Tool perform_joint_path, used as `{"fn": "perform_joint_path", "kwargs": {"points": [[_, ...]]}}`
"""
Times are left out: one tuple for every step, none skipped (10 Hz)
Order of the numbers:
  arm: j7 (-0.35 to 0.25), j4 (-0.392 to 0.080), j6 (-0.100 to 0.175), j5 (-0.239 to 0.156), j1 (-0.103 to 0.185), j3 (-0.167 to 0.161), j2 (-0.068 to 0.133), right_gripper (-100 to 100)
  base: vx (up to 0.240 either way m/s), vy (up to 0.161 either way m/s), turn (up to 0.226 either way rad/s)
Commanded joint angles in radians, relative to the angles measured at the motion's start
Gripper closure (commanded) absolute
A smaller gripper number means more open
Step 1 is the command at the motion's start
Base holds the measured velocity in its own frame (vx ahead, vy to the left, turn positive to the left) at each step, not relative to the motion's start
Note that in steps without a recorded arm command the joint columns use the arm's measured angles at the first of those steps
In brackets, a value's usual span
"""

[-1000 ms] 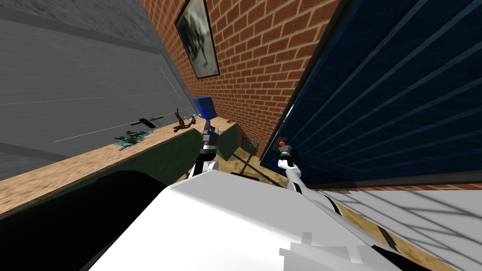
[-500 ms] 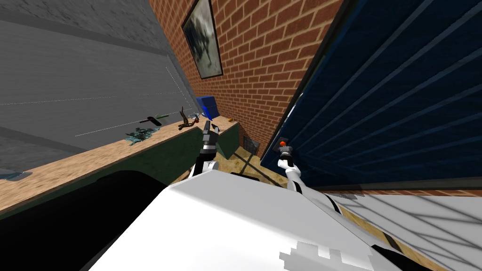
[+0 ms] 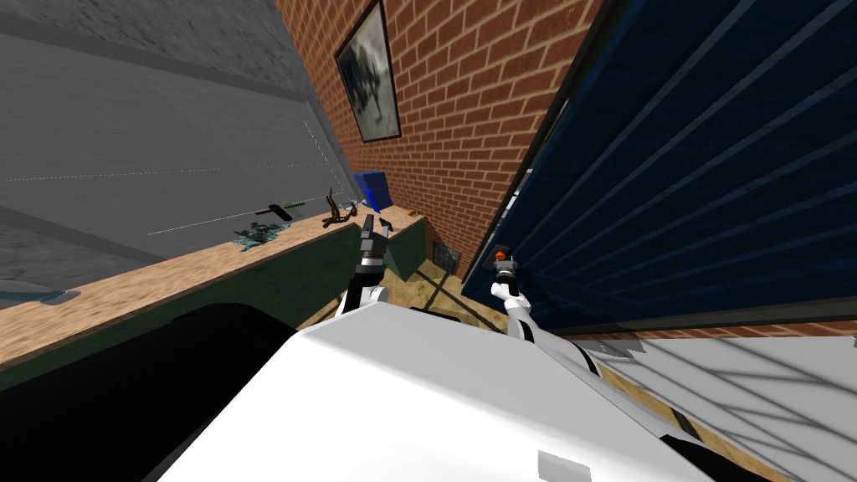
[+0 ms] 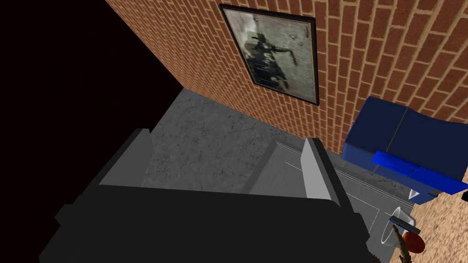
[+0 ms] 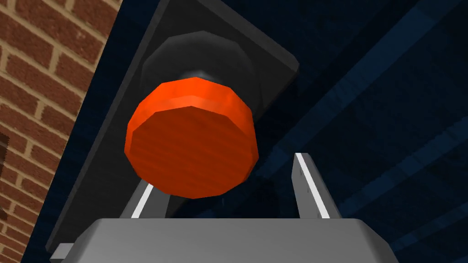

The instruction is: Pull the door open

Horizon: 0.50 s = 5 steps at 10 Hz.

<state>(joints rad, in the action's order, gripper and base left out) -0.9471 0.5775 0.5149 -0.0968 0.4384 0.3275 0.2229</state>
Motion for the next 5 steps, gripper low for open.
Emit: {"fn": "perform_joint_path", "kwargs": {"points": [[-0.034,0.016,-0.005,-0.011,0.008,0.002,-0.024,-100,-0.108,-0.007,0.095],[-0.056,0.019,-0.006,-0.019,0.012,0.006,-0.034,-100,-0.102,-0.009,0.034],[-0.08,0.021,-0.007,-0.027,0.016,0.01,-0.044,-100,-0.103,-0.015,0.006],[-0.104,0.023,-0.008,-0.036,0.019,0.014,-0.055,-100,-0.098,-0.025,0.016],[-0.128,0.025,-0.009,-0.045,0.023,0.018,-0.065,-100,-0.085,-0.027,0.02]]}}
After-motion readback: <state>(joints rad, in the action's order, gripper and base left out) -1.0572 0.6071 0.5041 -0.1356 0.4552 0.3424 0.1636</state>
